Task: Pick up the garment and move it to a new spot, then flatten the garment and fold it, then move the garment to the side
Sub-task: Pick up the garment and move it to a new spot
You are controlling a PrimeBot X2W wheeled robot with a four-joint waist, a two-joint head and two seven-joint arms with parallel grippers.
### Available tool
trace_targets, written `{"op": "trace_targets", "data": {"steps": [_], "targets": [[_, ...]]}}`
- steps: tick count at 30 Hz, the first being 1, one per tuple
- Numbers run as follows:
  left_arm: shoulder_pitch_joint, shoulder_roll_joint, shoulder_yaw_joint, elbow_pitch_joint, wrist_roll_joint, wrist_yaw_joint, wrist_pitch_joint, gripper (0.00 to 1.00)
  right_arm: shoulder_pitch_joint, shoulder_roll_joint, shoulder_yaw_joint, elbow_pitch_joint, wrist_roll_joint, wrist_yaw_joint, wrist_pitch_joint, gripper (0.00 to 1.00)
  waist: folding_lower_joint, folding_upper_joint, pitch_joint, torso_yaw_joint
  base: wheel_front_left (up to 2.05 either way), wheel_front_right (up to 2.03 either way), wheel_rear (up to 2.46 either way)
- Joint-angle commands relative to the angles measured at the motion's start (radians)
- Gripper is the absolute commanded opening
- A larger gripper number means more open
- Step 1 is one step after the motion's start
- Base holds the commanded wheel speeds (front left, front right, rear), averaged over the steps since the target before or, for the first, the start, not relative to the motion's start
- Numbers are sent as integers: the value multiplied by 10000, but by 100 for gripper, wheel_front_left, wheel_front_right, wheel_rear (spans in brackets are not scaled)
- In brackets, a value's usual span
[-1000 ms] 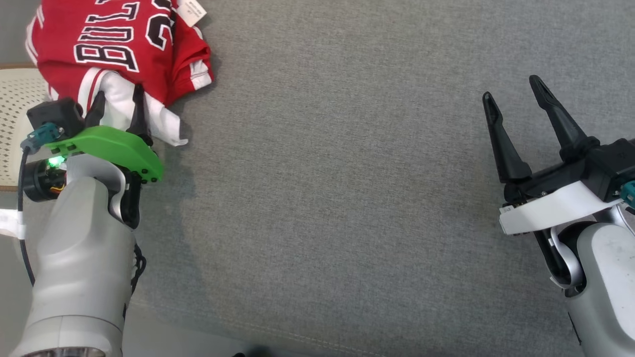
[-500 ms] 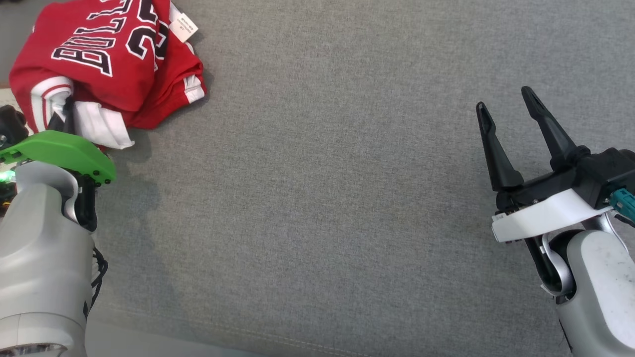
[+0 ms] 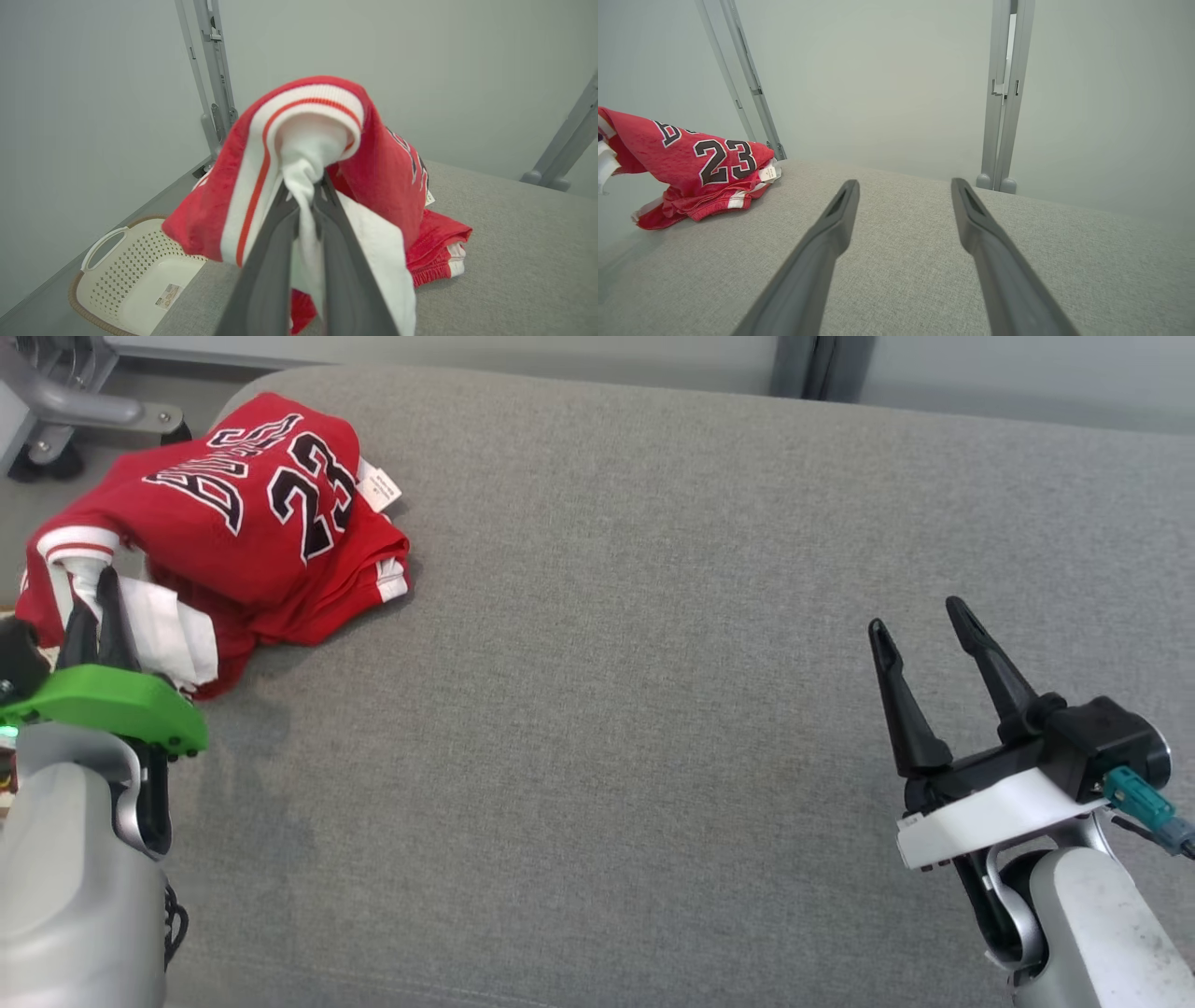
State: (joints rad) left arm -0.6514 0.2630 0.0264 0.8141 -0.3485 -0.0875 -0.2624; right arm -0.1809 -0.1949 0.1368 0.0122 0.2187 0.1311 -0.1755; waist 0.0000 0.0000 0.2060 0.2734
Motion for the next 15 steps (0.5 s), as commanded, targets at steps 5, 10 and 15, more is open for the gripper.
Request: {"op": "trace_targets", "data": {"steps": [5,10,15], "targets": [[1409,-111,-311,-1699,368,328,116,0,583,252,78,129,77,-6,1,100,0,0,-1186,-797,0,0,0],[2388,-349,-868,-3770,661,454,822,0,809,316,133,132,55,-8,72,100,0,0,-1395,-1585,0,0,0],[2833,-909,-1746,-5310,821,328,1564,0,818,323,73,65,65,-8,137,100,0,0,-1283,-2549,0,0,0]]}}
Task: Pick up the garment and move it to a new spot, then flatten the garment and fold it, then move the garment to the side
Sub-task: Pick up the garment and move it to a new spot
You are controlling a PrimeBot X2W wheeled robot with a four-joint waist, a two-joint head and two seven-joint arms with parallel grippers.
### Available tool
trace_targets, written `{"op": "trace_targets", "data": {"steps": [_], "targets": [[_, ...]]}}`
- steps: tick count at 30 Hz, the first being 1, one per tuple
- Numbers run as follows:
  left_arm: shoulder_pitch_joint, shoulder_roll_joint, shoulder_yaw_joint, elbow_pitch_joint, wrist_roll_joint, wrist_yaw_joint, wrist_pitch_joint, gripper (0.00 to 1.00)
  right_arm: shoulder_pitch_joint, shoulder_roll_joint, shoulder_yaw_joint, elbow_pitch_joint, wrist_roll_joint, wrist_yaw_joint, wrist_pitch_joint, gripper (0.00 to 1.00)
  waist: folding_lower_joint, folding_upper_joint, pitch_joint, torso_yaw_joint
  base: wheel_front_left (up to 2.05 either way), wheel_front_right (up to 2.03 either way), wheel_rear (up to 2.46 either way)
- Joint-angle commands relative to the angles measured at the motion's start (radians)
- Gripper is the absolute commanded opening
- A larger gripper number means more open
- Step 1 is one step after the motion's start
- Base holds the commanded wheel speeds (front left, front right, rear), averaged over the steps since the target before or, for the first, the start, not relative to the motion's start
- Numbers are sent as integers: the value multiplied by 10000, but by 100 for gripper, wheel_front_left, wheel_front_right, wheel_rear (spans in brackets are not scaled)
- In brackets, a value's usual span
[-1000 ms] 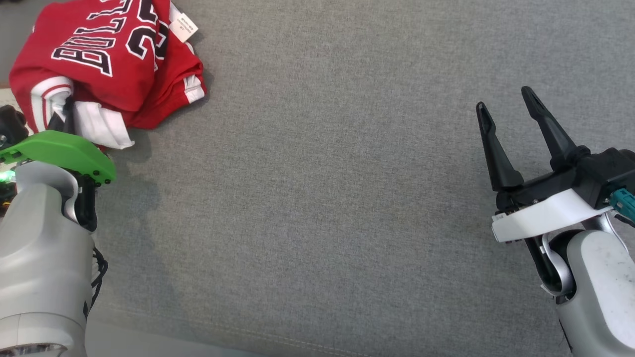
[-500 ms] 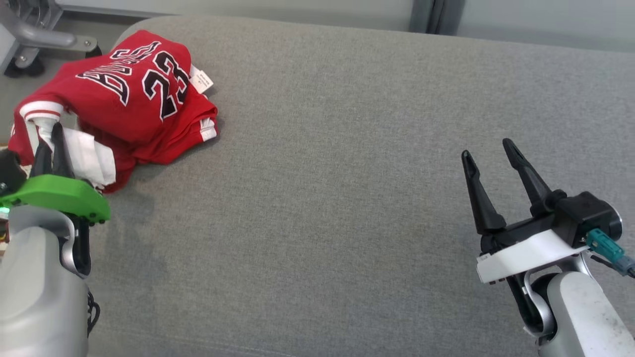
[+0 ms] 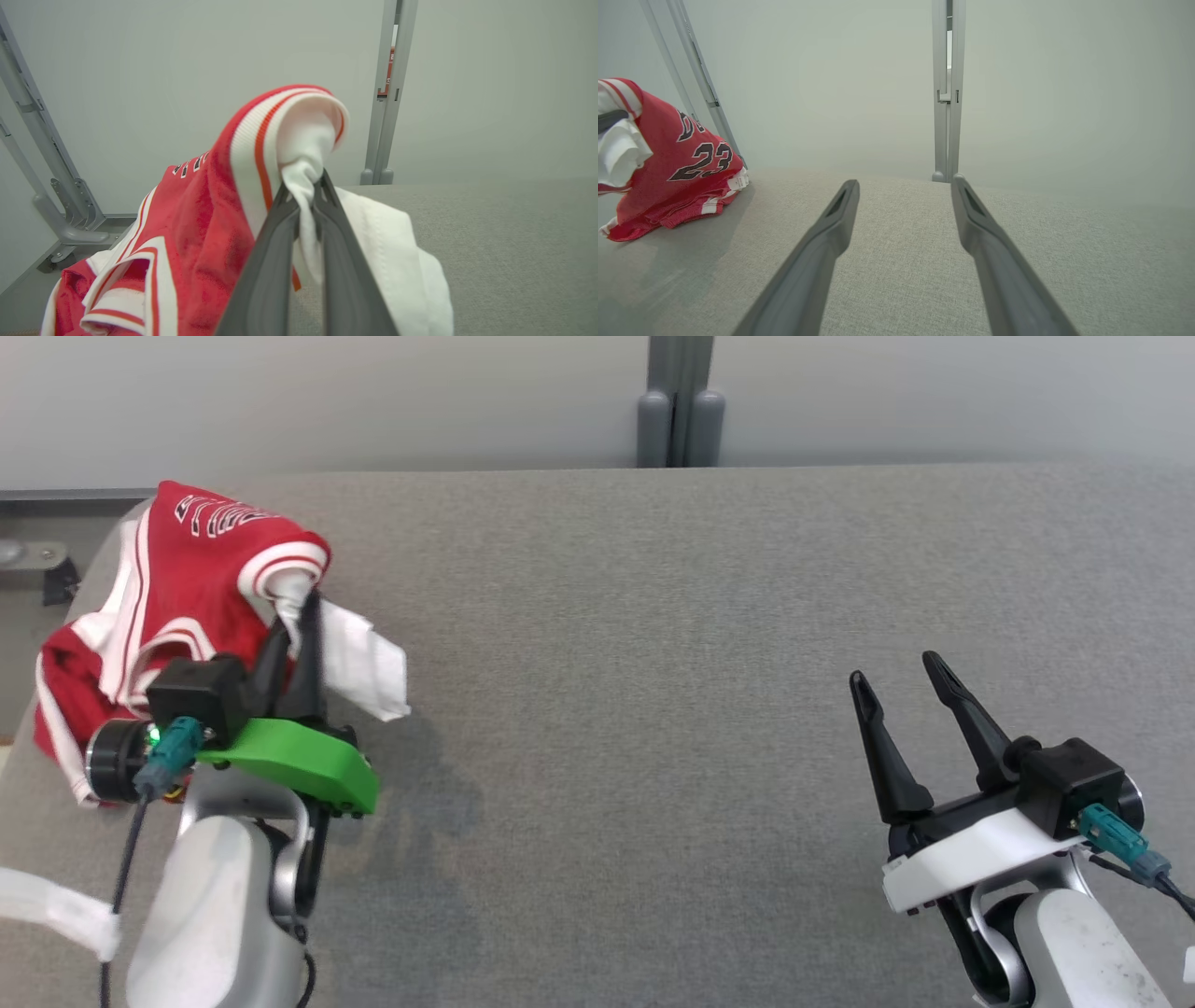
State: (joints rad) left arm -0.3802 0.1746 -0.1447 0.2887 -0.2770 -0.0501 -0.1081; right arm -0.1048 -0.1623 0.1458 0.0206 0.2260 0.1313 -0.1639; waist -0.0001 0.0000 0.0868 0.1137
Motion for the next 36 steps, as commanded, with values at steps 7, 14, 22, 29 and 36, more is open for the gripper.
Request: {"op": "trace_targets", "data": {"steps": [7,14,22,29,36], "targets": [[-479,-799,-1530,-339,338,-315,610,0,-337,42,-17,-114,72,-10,-68,100,1,0,777,-2596,0,0,0],[-1583,-1182,-3630,307,460,-593,626,0,-672,240,-178,170,259,-10,-435,100,1,0,1806,-3975,0,0,0],[-2389,-1210,-6168,1399,-761,-481,278,0,-1102,512,-95,632,378,-8,-827,100,1,0,2578,-4607,0,0,0],[-2846,-1211,-6882,1945,-1397,90,-631,100,-1263,445,-18,944,286,-8,-950,100,1,0,2329,-4174,0,0,0],[-2720,-1095,-6376,2005,-1663,720,-1422,100,-987,255,72,1018,237,-10,-920,100,1,0,1492,-3180,0,0,0]]}}
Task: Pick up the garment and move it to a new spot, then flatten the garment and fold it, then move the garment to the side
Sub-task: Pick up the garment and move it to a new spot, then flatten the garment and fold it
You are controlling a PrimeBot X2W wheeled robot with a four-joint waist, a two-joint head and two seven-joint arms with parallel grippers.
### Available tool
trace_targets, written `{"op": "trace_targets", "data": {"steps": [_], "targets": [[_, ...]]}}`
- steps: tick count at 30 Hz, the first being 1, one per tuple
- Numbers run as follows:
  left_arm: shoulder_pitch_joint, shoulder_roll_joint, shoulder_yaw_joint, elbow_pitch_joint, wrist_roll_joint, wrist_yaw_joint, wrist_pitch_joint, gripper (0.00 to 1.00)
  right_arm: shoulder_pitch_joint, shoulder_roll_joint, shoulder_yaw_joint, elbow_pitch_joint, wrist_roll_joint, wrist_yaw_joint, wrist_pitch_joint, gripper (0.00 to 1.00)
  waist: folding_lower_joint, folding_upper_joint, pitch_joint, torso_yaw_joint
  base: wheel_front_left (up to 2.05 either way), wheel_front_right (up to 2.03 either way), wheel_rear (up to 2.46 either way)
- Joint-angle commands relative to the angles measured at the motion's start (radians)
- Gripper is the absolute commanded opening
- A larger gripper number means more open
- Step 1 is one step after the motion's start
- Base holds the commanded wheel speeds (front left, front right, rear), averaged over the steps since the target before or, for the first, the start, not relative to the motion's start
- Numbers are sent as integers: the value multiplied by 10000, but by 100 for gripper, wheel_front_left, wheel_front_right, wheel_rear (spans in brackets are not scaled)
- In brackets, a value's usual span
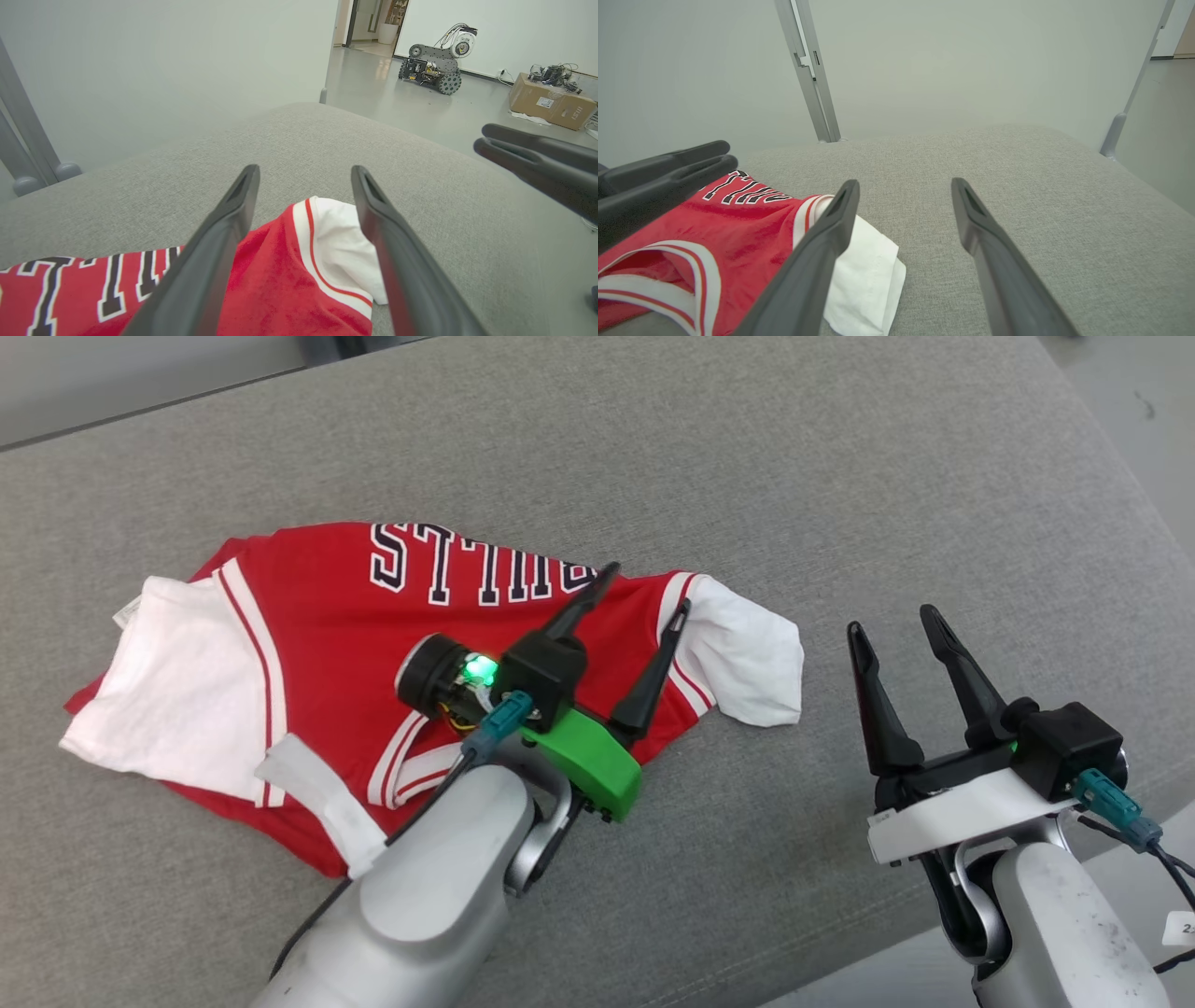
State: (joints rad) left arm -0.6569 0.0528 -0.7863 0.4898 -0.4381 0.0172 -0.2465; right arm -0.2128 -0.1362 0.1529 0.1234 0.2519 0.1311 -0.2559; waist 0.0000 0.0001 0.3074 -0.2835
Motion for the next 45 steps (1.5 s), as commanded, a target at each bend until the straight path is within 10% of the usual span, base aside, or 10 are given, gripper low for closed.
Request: {"op": "trace_targets", "data": {"steps": [1,15,45], "targets": [[172,257,237,-87,-57,187,-101,100,127,-52,-3,-26,-38,-7,45,100,0,-1,-832,976,0,0,0],[3285,2161,3936,-2185,-368,1694,-190,100,850,-265,-197,-398,-176,-8,658,100,0,-1,-1992,2605,0,0,0],[6480,2226,5549,-3186,821,792,-192,100,2335,-121,-475,-891,-298,-8,1468,100,0,-1,-3181,2371,0,0,0]]}}
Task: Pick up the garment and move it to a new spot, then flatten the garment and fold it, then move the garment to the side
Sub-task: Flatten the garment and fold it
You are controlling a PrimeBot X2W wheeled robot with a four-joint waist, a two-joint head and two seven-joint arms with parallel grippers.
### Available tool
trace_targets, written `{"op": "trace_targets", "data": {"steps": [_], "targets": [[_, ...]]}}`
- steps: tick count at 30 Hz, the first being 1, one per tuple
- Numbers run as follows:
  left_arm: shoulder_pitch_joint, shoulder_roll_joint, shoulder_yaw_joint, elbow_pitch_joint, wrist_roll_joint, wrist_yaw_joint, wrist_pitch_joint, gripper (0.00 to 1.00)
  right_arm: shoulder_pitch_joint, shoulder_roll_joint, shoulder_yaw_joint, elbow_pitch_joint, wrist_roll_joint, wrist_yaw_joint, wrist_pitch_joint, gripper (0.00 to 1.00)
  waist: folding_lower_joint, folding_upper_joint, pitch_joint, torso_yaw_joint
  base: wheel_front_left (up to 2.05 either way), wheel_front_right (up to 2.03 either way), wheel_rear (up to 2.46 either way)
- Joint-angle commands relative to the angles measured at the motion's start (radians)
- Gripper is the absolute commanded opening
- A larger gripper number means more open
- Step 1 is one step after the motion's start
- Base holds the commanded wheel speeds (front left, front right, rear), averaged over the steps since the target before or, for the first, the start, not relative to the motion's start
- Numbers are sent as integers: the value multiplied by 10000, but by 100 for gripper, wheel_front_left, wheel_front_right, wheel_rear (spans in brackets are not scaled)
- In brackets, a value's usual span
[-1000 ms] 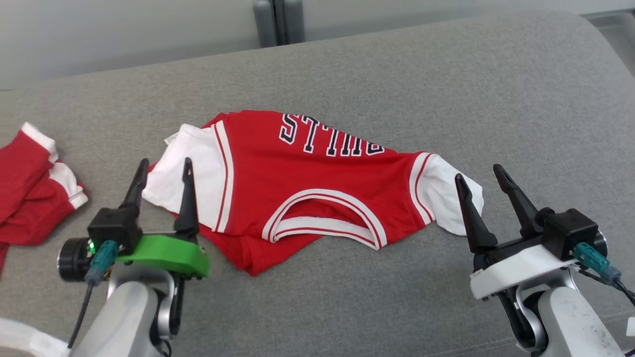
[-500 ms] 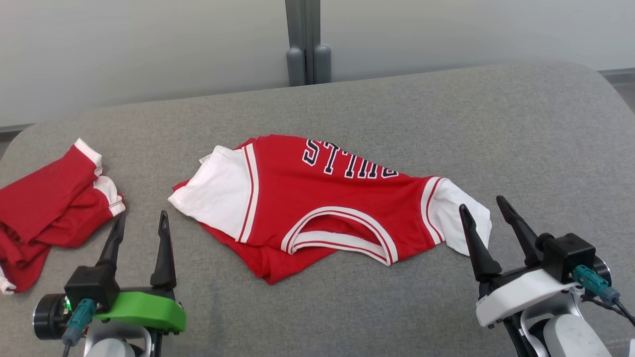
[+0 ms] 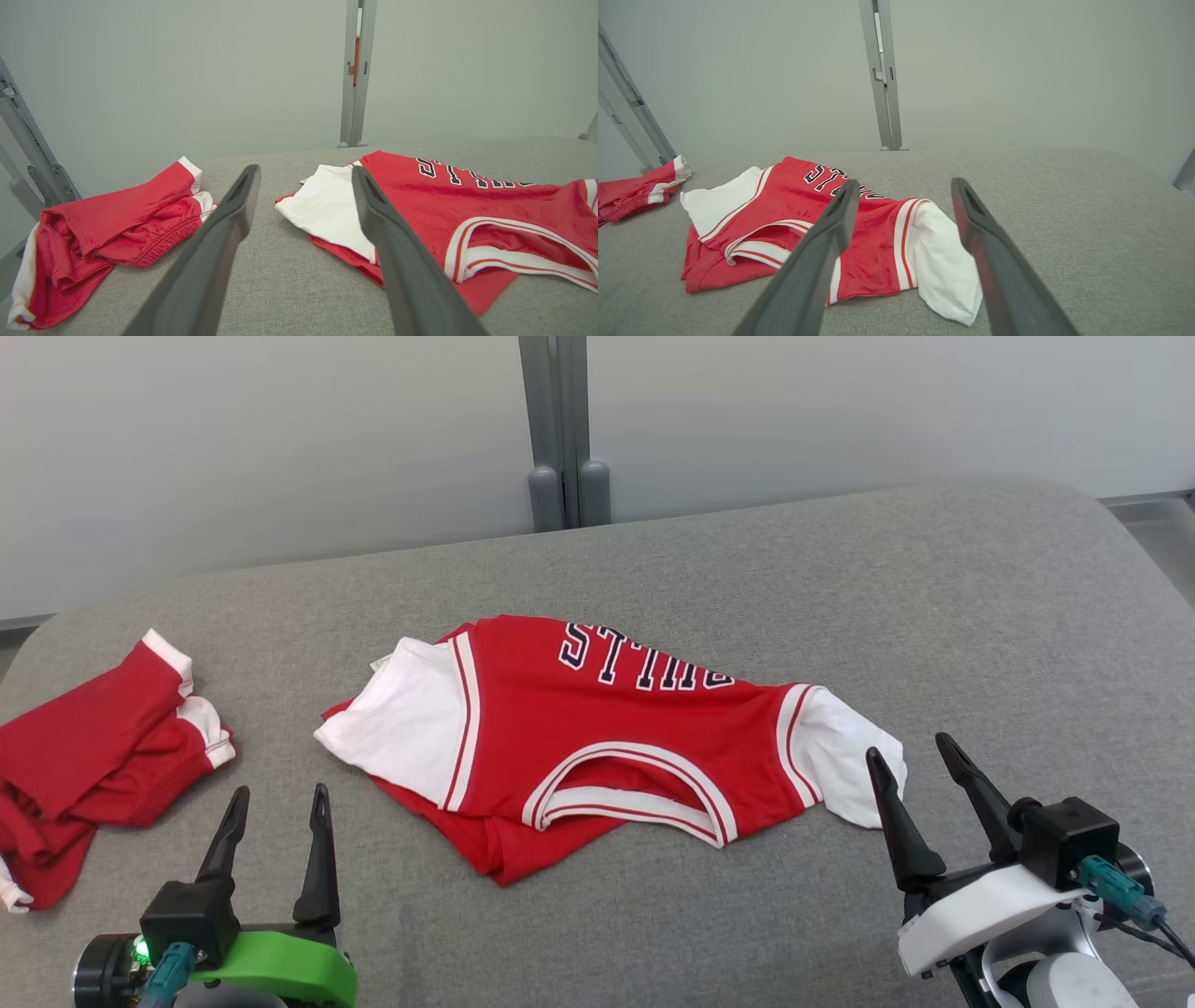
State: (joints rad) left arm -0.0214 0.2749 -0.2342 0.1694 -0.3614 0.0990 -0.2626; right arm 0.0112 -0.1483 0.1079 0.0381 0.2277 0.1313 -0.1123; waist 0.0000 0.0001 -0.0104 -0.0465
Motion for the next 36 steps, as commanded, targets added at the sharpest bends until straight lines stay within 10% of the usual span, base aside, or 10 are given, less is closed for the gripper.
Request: {"op": "trace_targets", "data": {"steps": [1,20,36], "targets": [[157,-12,42,32,61,-34,-31,100,109,6,-32,-72,-70,-10,48,100,0,-1,-16,1,0,0,0],[-472,-181,-45,-92,338,-259,-31,100,-196,-245,238,-57,-46,-10,366,100,0,-1,527,474,0,0,0],[-2100,-1113,-113,-315,940,-679,-31,100,-1982,-1121,2756,2419,324,-12,847,100,0,-1,2538,1953,0,0,0]]}}
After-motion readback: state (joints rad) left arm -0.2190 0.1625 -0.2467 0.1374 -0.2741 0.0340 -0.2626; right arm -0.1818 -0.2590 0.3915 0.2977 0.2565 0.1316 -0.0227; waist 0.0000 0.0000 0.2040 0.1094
